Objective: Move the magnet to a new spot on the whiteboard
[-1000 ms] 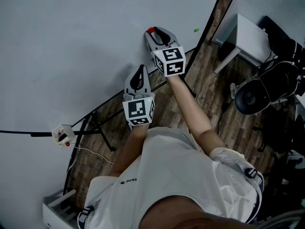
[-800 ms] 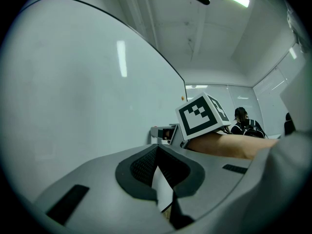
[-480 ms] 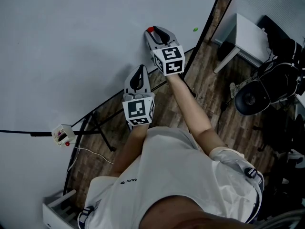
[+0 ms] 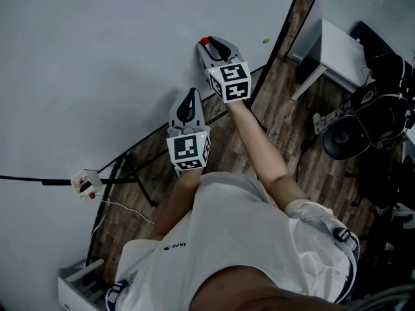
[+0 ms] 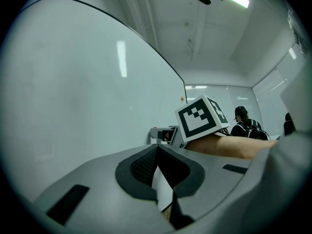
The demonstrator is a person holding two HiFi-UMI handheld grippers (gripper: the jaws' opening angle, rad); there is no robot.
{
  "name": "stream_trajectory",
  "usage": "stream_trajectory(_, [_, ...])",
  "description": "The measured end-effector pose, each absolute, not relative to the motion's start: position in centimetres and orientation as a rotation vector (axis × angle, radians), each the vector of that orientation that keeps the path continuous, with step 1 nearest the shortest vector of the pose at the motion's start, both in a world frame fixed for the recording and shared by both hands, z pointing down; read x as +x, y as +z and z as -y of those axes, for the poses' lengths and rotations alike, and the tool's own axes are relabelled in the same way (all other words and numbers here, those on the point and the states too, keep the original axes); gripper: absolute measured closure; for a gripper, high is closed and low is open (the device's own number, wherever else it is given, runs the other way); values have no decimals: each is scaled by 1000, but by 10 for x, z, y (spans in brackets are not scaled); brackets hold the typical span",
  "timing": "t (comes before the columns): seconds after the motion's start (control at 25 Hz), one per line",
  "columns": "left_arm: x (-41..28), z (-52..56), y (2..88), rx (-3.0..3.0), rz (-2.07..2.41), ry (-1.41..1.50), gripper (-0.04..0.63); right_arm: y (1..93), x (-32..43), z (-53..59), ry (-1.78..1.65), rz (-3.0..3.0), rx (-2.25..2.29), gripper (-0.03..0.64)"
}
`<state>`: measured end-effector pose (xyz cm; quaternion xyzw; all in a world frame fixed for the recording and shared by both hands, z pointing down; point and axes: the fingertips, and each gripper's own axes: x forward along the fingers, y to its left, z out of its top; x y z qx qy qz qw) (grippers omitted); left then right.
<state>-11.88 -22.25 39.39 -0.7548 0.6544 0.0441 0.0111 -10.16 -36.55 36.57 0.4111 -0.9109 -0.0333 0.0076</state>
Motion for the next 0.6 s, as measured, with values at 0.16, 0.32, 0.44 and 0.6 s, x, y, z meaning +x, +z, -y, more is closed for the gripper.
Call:
stream_trajectory(0.16, [-121, 220, 393, -2353, -2040, 139, 594, 367, -105, 363, -103, 2845, 1279, 486])
stream_trajectory(0.32, [-118, 219, 394, -2359, -2037, 136, 594, 366, -102, 360, -111, 2843, 1286, 486])
stream_trajectory(0.44, [-117, 219, 394, -2365, -2034, 134, 593, 368, -98, 358, -101, 2841, 1295, 486])
stream_trajectory(0.6, [-114, 218, 393, -2372, -2025, 139, 594, 369, -93, 353, -87, 2842, 1305, 486])
